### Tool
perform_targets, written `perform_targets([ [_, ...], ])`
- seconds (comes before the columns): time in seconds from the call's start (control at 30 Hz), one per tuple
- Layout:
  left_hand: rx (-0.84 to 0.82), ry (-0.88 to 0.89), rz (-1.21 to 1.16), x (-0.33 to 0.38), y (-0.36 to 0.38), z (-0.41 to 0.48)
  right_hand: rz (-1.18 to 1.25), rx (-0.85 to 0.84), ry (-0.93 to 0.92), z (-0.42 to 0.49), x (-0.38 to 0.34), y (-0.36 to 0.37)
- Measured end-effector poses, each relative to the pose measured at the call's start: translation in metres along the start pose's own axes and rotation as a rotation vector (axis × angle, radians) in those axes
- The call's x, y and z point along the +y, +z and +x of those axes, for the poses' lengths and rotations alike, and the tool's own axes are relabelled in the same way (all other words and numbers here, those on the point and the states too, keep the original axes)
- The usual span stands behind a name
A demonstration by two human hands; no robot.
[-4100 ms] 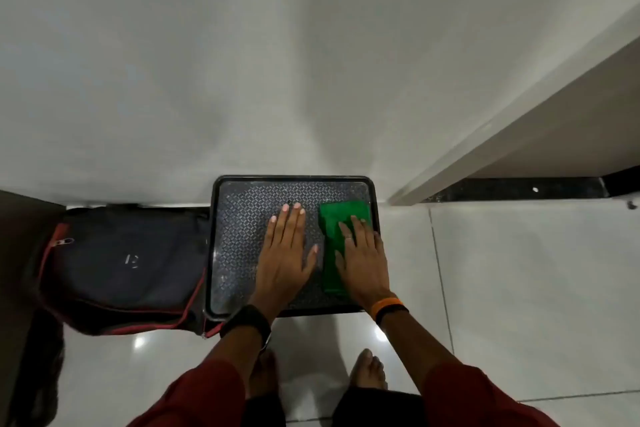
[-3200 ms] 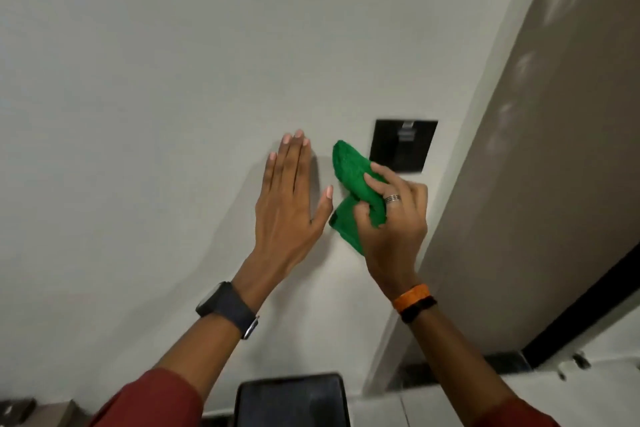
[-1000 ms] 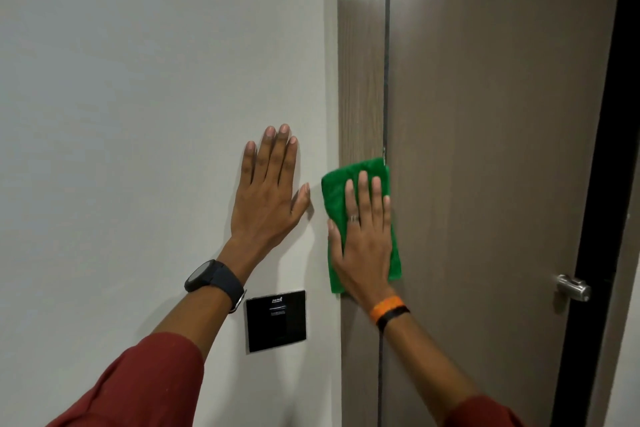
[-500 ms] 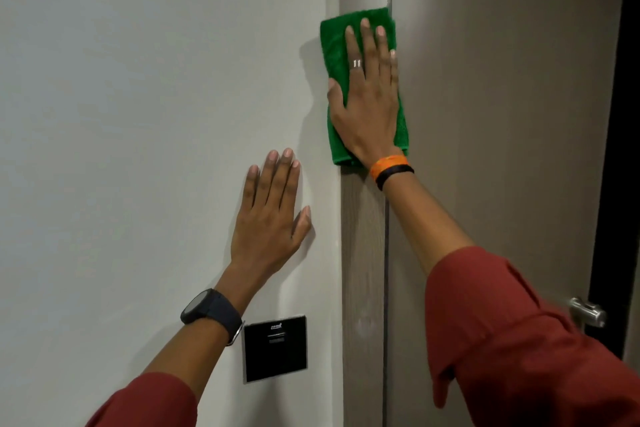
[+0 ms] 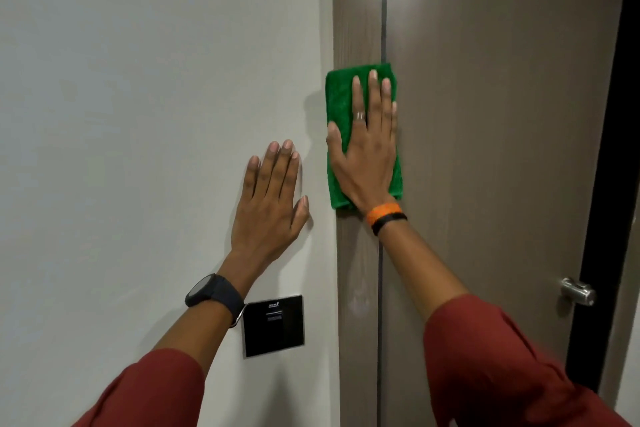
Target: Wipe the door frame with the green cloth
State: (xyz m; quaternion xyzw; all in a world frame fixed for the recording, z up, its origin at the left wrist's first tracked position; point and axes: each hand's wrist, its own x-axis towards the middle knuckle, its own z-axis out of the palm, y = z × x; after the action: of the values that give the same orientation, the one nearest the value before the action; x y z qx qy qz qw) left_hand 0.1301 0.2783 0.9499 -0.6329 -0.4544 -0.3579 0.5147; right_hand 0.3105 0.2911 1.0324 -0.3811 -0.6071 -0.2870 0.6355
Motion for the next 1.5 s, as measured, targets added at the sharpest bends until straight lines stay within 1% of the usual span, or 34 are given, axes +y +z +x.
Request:
perform_targets([
  [0.07,0.001,0.003,-0.011,0.002,0.002,-0.003,-0.034,0.033,0.011,0.004,-0.002,0.006],
  [0.13,-0.010,0.004,-0.010,0.006,0.004,-0.009,-0.051,0.021,-0.040,-0.022,0.001,0.012],
  [0.2,-0.020,0.024,-0.008,0.011,0.006,-0.018,-0.049,-0.049,-0.108,-0.083,0.010,0.013],
  [0.27,-0.032,0.048,-0.012,0.016,0.009,-0.028,-0.069,-0.166,-0.171,-0.160,0.024,0.009],
  [0.3,-0.041,0.064,-0.016,0.017,0.010,-0.034,-0.075,-0.213,-0.187,-0.194,0.032,0.004],
  [0.37,-0.053,0.096,-0.006,0.020,0.012,-0.046,-0.060,-0.242,-0.154,-0.230,0.044,-0.002],
  [0.47,-0.058,0.097,0.006,0.027,0.014,-0.056,-0.056,-0.219,-0.083,-0.218,0.044,0.000],
  [0.6,-0.037,0.087,0.005,0.031,0.018,-0.059,-0.069,-0.069,0.034,-0.163,0.032,0.018],
  [0.67,-0.022,0.087,-0.003,0.029,0.019,-0.061,-0.067,-0.015,0.049,-0.159,0.029,0.024],
  [0.77,0.008,0.067,-0.017,0.029,0.019,-0.062,-0.067,-0.083,-0.007,-0.222,0.029,0.021],
  [0.87,0.009,0.061,-0.037,0.028,0.016,-0.060,-0.145,-0.198,-0.019,-0.306,0.036,0.007],
  [0.93,-0.002,0.082,-0.025,0.026,0.013,-0.060,-0.154,-0.223,-0.034,-0.318,0.041,0.005],
  [1.0,-0.020,0.098,-0.021,0.022,0.010,-0.058,-0.128,-0.211,-0.024,-0.295,0.041,0.005],
  [1.07,-0.022,0.091,-0.013,0.018,0.008,-0.056,-0.084,-0.175,-0.006,-0.247,0.035,0.005],
  [1.2,-0.041,0.056,-0.027,0.012,0.004,-0.043,-0.036,0.024,0.028,-0.094,0.022,0.010],
  [1.3,-0.027,0.043,-0.024,0.010,0.002,-0.035,-0.091,0.148,-0.009,0.003,0.010,0.015],
  [1.33,-0.022,0.041,-0.026,0.009,0.002,-0.033,-0.108,0.154,-0.020,0.018,0.006,0.014],
  [1.4,-0.018,0.046,-0.031,0.009,0.002,-0.033,-0.125,0.134,-0.030,0.019,0.004,0.013],
  [1.5,-0.025,0.052,-0.027,0.009,0.003,-0.035,-0.120,0.070,-0.096,-0.023,0.004,0.011],
])
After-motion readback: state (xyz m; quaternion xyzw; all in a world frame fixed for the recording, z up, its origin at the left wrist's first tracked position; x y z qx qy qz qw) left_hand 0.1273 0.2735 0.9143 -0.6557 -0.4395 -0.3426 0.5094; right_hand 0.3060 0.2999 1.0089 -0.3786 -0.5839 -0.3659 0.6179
